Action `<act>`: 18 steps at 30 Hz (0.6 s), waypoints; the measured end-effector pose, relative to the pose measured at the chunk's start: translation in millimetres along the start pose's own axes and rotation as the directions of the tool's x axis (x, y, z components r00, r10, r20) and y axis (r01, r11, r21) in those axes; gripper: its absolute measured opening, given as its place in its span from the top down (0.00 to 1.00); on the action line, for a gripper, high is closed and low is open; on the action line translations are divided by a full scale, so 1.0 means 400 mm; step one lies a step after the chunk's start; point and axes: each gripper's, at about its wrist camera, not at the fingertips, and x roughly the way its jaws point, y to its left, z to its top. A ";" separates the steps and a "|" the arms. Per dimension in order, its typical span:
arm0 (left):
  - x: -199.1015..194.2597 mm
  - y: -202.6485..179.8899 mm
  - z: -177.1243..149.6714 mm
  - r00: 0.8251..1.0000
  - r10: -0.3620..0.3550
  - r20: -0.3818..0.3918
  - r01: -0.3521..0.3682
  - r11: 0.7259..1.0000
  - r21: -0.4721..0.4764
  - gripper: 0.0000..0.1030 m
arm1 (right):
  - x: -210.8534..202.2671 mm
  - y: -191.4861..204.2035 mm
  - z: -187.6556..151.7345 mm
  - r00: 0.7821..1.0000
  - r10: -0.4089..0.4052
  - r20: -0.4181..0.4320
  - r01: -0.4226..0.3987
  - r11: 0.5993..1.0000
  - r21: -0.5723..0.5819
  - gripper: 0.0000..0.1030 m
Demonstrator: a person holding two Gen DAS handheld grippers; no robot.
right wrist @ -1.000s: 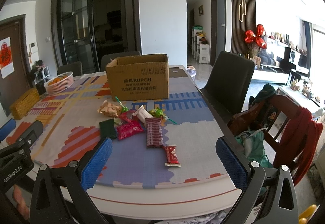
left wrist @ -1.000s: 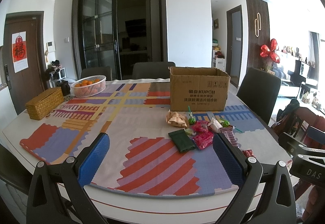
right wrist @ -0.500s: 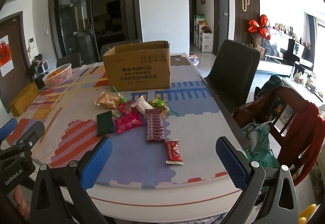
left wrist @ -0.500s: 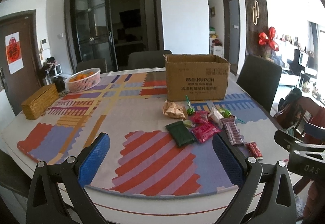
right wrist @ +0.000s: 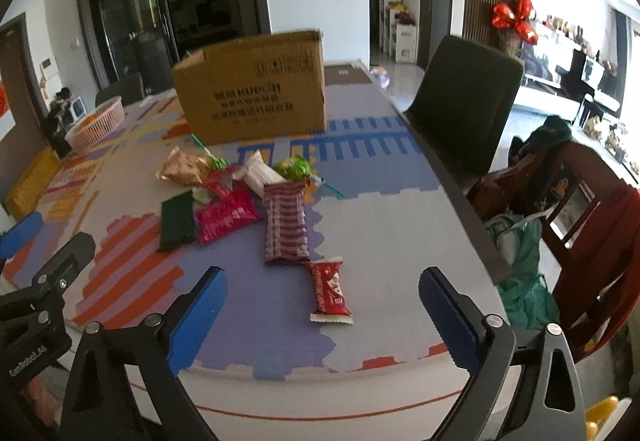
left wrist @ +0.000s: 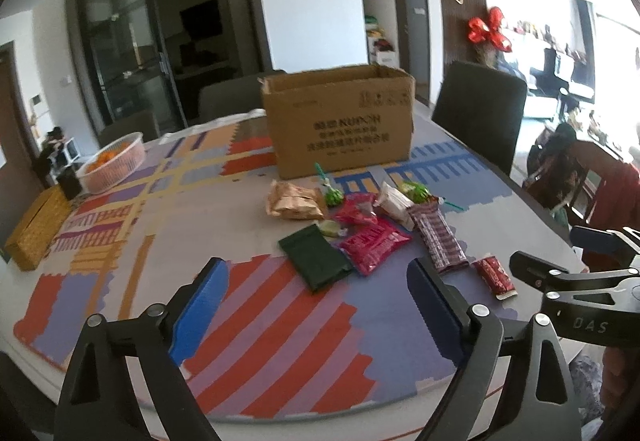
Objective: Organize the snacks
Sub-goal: 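Reach the right gripper to the red-and-white wafer packet and grasp it while the left gripper grasps the red bag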
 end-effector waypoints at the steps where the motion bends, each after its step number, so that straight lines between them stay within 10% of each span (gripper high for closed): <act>1: 0.012 -0.006 0.002 1.000 -0.005 -0.005 0.005 1.000 0.011 0.12 | 0.011 -0.001 0.000 1.000 0.001 -0.017 -0.001 1.000 0.002 0.10; 18: 0.231 -0.061 0.003 0.979 -0.138 -0.150 0.170 0.959 0.228 0.19 | 0.174 -0.003 -0.004 0.974 -0.001 -0.228 -0.002 1.000 -0.011 0.37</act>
